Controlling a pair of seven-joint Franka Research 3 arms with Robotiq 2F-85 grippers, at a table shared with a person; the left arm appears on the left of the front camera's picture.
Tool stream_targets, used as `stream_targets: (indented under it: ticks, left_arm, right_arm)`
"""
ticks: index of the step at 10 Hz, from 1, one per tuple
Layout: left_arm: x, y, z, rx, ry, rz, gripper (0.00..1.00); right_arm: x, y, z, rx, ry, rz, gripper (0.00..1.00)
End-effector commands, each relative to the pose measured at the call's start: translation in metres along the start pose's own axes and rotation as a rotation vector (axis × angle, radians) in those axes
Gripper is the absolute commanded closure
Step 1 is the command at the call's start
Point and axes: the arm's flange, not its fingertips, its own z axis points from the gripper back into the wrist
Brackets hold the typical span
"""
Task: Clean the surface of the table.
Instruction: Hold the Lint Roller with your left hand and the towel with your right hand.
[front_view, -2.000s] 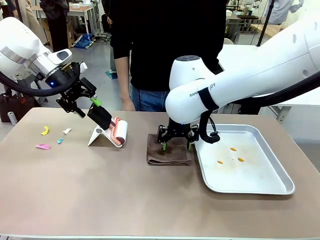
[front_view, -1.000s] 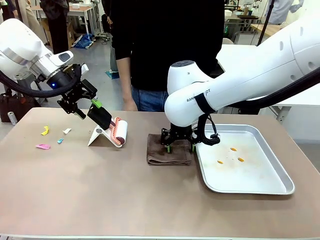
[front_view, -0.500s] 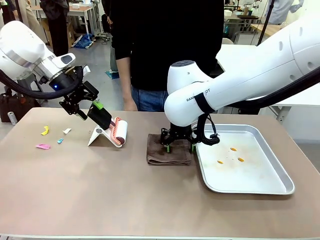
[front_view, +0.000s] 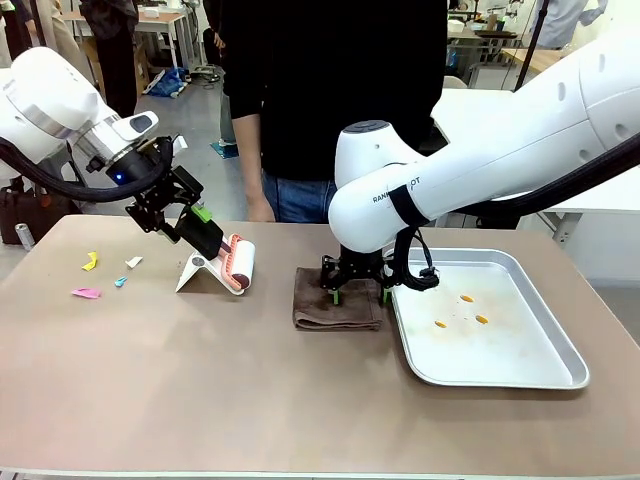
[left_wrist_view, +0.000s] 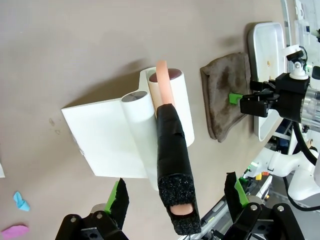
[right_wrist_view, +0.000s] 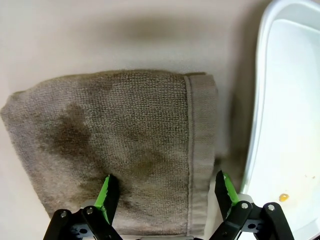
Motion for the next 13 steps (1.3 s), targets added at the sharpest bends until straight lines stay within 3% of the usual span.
stream_targets:
  ticks: [1,6,11,12,13]
  left_arm:
    - [0.0004,0.0003,0.0032,-0.002,-0.015,-0.027,0.0]
    - [0.0003,-0.0046,0.0015,0.009,-0.037,-0.037,0.0]
    - [-0.0002,-0.0053,0.0018,0.014,-0.043,-0.038,0.0]
    - [0.0002,-0.0046,0.0017,0.016,-0.046,-0.036,0.12]
    - [0.0006,-0.0046,0.0012,0.024,-0.036,-0.029,0.6]
  right_arm:
    - [-0.0001,0.0018,-0.0026,0.029,-0.004,-0.032,0.0]
    - [0.0022,-0.0026,-0.0028,0.114,0.02,-0.075,0.0]
    - [0.0031,-0.0036,-0.0039,0.116,0.034,-0.08,0.0]
    - [0.003,-0.0034,-0.0039,0.11,0.035,-0.078,0.0]
    - [0.0028,-0.0043,-0.0038,0.094,0.043,-0.07,0.59]
